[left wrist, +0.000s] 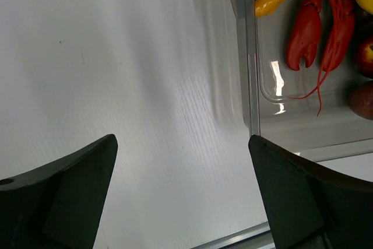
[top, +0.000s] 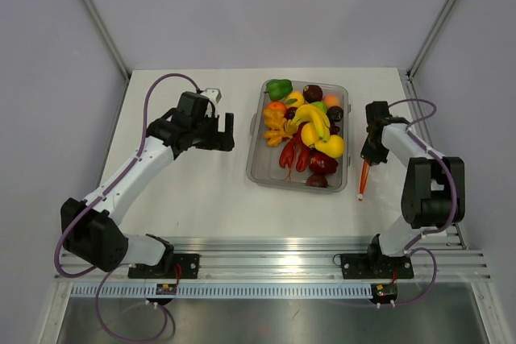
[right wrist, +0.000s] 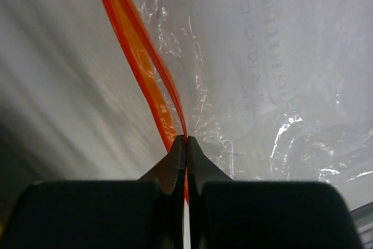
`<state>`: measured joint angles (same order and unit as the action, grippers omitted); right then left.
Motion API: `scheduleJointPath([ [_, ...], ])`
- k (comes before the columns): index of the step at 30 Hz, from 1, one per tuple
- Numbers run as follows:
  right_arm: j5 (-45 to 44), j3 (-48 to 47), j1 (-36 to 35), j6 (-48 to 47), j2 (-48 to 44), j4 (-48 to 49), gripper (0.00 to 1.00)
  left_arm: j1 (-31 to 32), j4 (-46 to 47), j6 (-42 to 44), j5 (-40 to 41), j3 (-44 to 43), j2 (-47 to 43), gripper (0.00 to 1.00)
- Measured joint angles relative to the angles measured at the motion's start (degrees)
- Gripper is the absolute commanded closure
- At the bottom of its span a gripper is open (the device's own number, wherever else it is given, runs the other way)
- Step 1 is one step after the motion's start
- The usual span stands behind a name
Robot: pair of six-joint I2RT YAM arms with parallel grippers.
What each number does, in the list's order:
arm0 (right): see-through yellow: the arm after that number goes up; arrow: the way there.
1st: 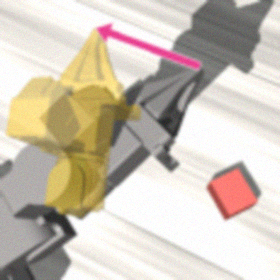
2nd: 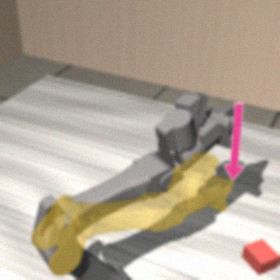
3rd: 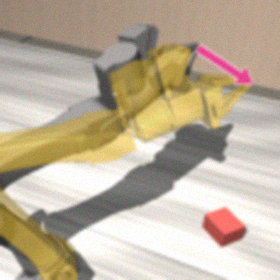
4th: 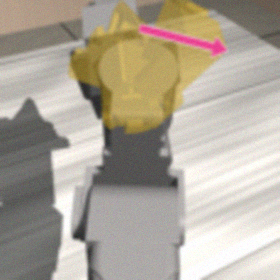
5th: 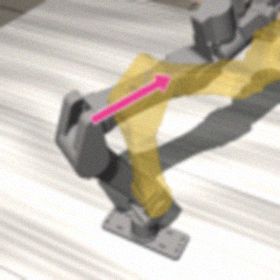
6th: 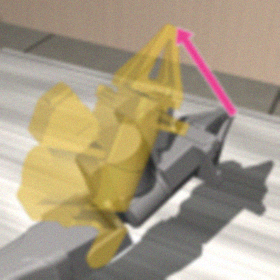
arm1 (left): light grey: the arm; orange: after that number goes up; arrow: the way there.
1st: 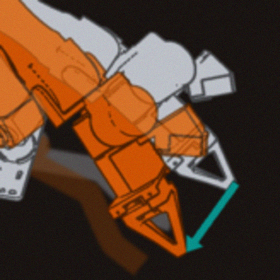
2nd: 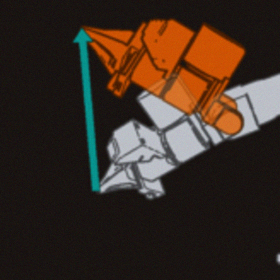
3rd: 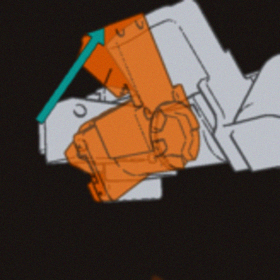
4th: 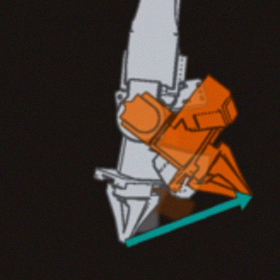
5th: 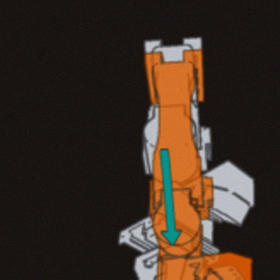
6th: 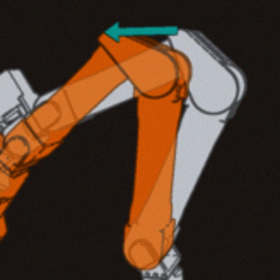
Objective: Place the food in the zip-top bag and seal the zipper
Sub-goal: Pick up the zipper food storage bag at the center of the board, then open the zipper of the food storage bag at the center of the board.
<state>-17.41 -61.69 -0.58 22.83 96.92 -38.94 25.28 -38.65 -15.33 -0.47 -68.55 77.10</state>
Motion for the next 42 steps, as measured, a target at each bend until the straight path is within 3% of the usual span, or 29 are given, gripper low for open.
scheduleJointPath([
  [11, 9.62, -2.01, 0.0, -0.46, -24.09, -4.57, 1.0, 3.39, 1.55, -5.22, -13.46, -11.98, 2.67, 0.04],
  [18, 20.24, -6.82, 0.0, -0.74, -28.94, -7.5, 1.0, 11.91, 10.69, -12.79, -21.59, -18.95, 11.54, 0.07],
  [34, 36.74, -8.94, 0.0, 0.17, -34.53, -14.16, 1.0, 23.08, 18.6, -19.63, -23.65, -34.69, 34.23, 0.19],
  [40, 38.12, -7.72, 0.0, 0.5, -36.76, -14.95, 1.0, 25.46, 19.98, -21.29, -24.85, -37.77, 39.52, 0.31],
  [42, 38.12, -7.48, 0.0, 0.5, -37.07, -15.34, 1.0, 25.88, 20.04, -21.73, -25.05, -38.73, 41.0, 0.45],
])
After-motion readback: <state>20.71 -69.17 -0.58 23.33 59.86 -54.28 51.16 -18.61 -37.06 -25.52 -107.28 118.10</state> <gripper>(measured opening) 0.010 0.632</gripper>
